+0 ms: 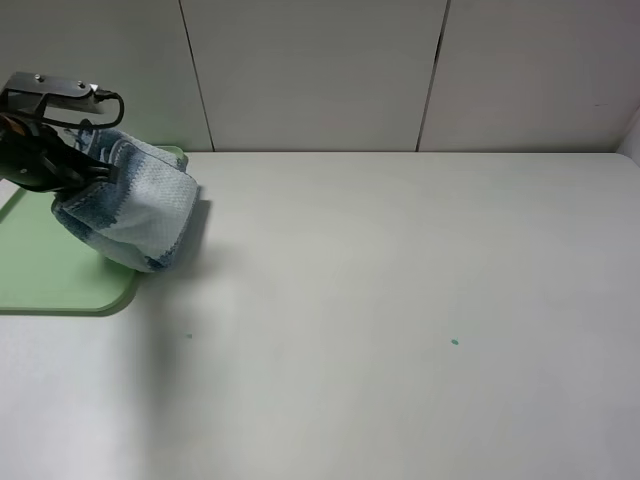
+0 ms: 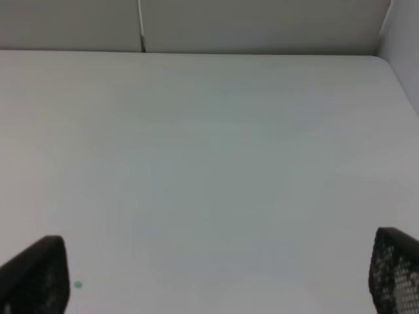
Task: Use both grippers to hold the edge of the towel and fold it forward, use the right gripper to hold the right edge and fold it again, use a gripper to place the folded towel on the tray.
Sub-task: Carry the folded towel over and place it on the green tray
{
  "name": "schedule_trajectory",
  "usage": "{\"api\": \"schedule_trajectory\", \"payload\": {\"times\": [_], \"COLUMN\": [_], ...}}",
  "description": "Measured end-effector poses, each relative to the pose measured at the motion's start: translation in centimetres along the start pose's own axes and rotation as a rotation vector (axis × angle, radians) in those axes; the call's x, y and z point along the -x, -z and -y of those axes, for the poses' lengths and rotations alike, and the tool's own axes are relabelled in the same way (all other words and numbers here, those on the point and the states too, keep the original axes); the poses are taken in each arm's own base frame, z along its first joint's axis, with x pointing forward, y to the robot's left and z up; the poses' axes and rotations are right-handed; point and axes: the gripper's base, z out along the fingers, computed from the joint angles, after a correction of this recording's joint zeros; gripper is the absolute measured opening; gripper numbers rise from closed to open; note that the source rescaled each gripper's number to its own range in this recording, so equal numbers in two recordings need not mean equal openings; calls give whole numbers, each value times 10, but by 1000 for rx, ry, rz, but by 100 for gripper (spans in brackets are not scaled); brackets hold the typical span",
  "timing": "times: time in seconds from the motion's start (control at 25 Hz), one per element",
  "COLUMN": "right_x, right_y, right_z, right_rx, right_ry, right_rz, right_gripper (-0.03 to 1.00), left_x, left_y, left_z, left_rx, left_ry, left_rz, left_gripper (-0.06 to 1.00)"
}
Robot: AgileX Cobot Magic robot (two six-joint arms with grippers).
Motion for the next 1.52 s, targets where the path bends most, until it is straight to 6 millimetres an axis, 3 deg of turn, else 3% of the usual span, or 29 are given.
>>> {"api": "schedule_trajectory", "payload": {"times": [0.4, 0.92, 1.28, 1.52], "right_x": [0, 0, 0, 0], "right_y": [0, 0, 0, 0], "right_z": [0, 0, 0, 0], "right_rx": [0, 0, 0, 0], "right_ry": [0, 0, 0, 0], "right_rz": [0, 0, 0, 0], "right_gripper": [100, 100, 100, 100], "left_x": [-24, -30, -51, -53], "left_y": [-3, -2, -2, -1], "left_z": [-20, -40, -56, -58], "left_rx": [38, 81, 113, 116], "left_ry": [18, 46, 103, 122], "left_rz": [-16, -33, -51, -41], "left_gripper": [4, 4, 4, 4]}}
